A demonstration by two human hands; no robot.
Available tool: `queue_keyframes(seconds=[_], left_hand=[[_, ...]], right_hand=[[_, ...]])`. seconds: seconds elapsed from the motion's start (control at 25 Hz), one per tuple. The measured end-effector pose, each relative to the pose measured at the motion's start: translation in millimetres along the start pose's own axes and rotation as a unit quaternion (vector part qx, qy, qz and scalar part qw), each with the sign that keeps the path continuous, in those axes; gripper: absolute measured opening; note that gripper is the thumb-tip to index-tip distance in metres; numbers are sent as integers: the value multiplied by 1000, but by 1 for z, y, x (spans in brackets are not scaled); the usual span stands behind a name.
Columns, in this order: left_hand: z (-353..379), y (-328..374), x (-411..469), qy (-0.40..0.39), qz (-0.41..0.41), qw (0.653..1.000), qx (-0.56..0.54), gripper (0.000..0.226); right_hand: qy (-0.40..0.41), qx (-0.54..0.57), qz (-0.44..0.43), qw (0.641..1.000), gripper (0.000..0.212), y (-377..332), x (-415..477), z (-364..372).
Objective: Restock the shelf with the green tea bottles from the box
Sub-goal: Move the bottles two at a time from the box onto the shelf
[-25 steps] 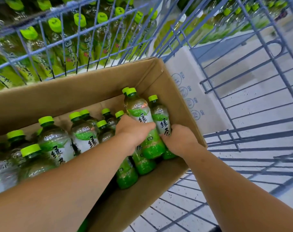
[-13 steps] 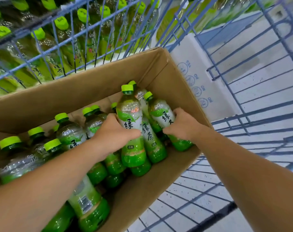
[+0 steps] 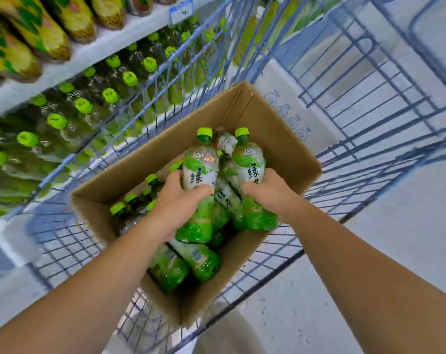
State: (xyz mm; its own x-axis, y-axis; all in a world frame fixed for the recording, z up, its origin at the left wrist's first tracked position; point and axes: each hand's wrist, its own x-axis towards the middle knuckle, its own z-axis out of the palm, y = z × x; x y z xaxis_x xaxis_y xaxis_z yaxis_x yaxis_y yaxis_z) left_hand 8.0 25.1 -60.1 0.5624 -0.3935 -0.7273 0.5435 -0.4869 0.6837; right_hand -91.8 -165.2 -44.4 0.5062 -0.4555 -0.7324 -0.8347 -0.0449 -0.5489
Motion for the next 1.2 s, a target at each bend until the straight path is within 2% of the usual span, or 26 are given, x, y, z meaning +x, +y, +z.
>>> queue_keyframes(seconds=[0.08, 0.16, 0.32, 0.48, 0.56, 0.68, 0.8, 1.08, 1.2], left_hand=[[-12, 12, -30, 4, 7, 1000, 8, 43], [-24, 23, -60, 4, 26, 999, 24, 45], [-53, 49, -109, 7, 75, 996, 41, 38], [-86, 58, -153, 21, 113, 992, 44, 51], [-104, 58, -174, 35, 123, 991, 36, 49], [-128, 58, -204, 72, 136, 988, 7, 42], [-146, 51, -237, 141, 150, 979, -13, 51], [-181, 22, -312, 302, 155, 935, -98, 60], [-207, 2, -340, 354, 158, 914, -119, 50]], right_hand=[[9, -1, -12, 1000, 30, -11, -30, 2], [29, 9, -54, 998, 16, -24, -65, 4], [64, 12, -118, 991, 13, -53, -129, 8], [110, 36, -107, 988, 23, -75, -181, 21], [114, 38, -119, 986, 27, -85, -203, 30], [93, 38, -141, 985, 30, -100, -226, 42], [54, -5, -172, 983, 36, -117, -241, 55], [-53, -71, -258, 962, 38, -163, -271, 107], [-97, -92, -290, 948, 38, -181, -289, 141]])
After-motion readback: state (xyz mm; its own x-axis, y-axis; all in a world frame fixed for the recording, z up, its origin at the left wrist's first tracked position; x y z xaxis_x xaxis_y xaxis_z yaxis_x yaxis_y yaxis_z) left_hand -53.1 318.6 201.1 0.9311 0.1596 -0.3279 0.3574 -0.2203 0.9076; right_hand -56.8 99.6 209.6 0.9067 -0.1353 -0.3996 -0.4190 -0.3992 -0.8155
